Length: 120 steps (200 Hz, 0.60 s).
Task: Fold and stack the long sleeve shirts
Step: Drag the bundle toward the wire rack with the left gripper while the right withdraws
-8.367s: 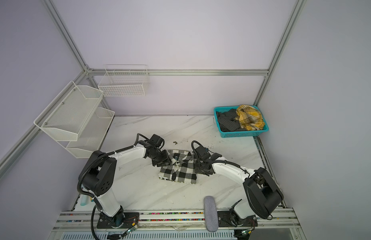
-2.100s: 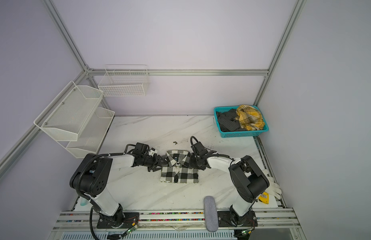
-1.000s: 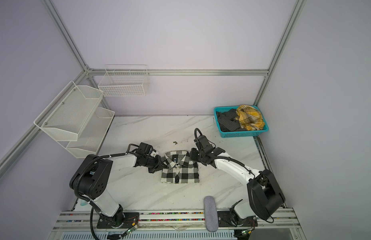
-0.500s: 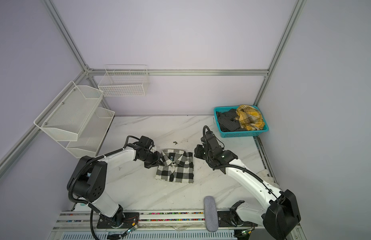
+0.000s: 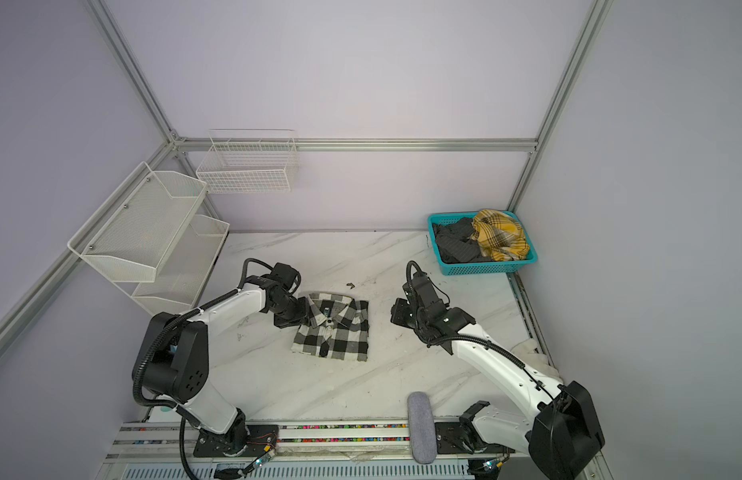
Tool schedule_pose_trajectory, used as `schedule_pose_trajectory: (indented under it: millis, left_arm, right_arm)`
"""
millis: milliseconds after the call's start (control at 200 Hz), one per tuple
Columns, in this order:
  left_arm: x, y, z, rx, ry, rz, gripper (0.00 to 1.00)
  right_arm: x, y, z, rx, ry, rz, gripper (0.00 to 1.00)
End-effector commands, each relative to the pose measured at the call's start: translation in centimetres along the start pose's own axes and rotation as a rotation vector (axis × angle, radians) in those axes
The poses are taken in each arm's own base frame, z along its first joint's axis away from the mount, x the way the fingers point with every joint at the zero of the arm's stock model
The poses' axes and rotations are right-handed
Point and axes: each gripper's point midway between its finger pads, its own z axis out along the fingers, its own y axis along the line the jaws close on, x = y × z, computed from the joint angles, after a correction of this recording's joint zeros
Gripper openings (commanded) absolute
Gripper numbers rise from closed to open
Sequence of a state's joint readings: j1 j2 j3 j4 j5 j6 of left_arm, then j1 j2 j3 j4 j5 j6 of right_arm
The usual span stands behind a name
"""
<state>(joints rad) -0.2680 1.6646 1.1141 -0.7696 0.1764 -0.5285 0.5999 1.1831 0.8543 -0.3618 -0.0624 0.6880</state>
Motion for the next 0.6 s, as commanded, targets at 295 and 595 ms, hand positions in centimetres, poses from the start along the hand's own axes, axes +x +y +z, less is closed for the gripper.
schedule_pose_trajectory:
  millis: [295,595]
  left_arm:
    - [-9.0,5.4,-5.1,-0.196,-0.194,-0.013,0.0]
    - [-17.1,9.3,-8.2,-0.305,-0.321,-0.064,0.0]
  right_arm:
    - [0.4,0.2,1.4,-0.06,-0.006,0.04,0.25]
    - [0.8,0.6,2.7,-0.079,0.022,0.014,0.25]
